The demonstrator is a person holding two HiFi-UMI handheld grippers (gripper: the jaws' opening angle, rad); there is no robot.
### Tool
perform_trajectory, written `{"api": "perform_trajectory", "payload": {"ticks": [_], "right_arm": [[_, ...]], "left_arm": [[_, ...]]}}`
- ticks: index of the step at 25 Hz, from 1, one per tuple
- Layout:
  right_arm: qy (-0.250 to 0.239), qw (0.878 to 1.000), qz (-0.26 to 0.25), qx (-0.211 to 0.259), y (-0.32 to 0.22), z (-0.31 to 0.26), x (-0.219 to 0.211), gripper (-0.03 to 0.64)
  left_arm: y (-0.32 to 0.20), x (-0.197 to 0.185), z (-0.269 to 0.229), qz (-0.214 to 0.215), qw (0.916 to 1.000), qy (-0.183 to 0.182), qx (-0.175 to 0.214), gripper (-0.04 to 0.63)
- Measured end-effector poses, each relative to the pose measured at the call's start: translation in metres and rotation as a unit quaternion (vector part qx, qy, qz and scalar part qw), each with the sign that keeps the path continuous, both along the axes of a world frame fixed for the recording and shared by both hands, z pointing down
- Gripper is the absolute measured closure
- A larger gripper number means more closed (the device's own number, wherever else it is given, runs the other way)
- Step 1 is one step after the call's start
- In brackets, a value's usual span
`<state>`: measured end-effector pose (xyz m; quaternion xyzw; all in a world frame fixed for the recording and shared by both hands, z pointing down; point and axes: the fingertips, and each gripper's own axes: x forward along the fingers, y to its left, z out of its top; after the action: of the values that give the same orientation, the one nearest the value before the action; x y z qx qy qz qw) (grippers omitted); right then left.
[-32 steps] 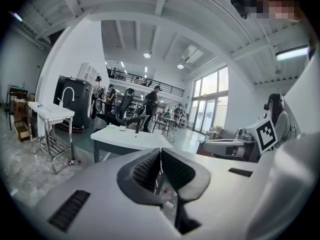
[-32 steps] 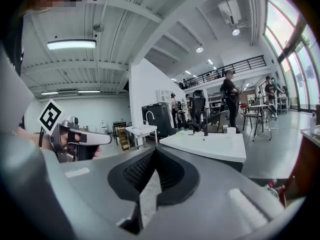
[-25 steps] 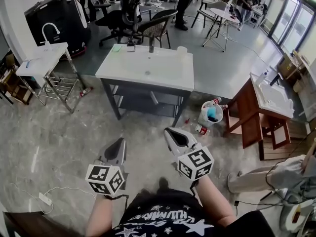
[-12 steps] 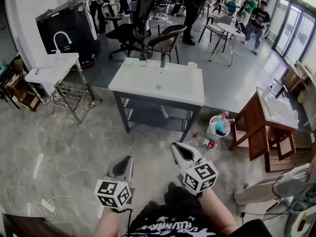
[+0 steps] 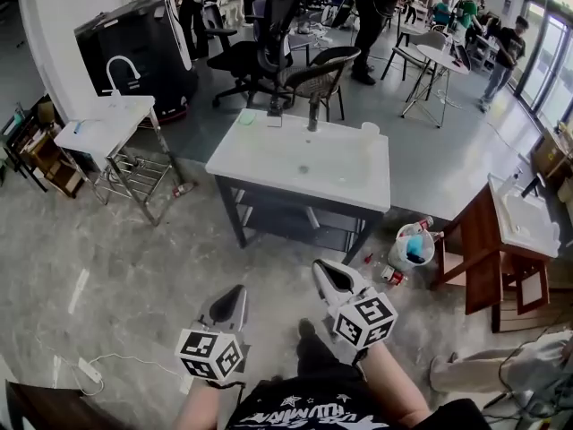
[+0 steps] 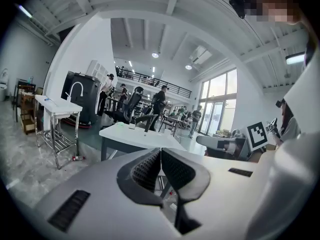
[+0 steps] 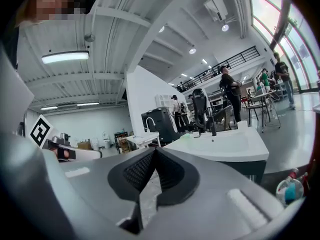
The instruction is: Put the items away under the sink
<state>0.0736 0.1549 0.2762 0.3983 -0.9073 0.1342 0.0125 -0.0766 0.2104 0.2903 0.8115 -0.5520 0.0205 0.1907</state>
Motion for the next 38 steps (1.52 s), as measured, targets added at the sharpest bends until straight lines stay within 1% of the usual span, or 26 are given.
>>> {"api": "perform_trajectory", "payload": {"ticks": [5, 10, 16, 23, 28, 32, 38], "right_arm": [[-0.007, 1.000, -0.020, -0.005, -0.067, 0.000, 0.000, 0.614], [0.000, 1.000, -0.018, -0.004, -0.126, 0.000, 0.013, 0.614], [-0.013, 0.999, -0.033, -0.016, -0.179, 0.008, 0.026, 0.614], [-0.015, 0.999, -0.034, -0.022, -0.231, 0.015, 0.043, 0.612], [-0.022, 0.999, -0.034, -0.024, -0.260, 0.018, 0.050, 0.612], [-0.024, 0.999, -0.030, -0.027, -0.273, 0.021, 0.051, 0.612], [-0.023, 0.999, -0.010, -0.038, -0.293, 0.031, 0.047, 0.612]], "left_arm": [[-0.058, 0.004, -0.003, -0.014, 0.9998, -0.011, -0.002, 0.580], [-0.110, 0.007, -0.001, -0.038, 0.9990, -0.017, -0.015, 0.580], [-0.160, 0.024, 0.004, -0.042, 0.9984, -0.030, -0.022, 0.580], [-0.210, 0.040, 0.007, -0.049, 0.9977, -0.041, -0.023, 0.580], [-0.237, 0.042, 0.006, -0.060, 0.9967, -0.051, -0.020, 0.580], [-0.254, 0.041, 0.003, -0.051, 0.9965, -0.063, -0.021, 0.580], [-0.290, 0.027, 0.001, -0.041, 0.9972, -0.061, -0.009, 0.580]]}}
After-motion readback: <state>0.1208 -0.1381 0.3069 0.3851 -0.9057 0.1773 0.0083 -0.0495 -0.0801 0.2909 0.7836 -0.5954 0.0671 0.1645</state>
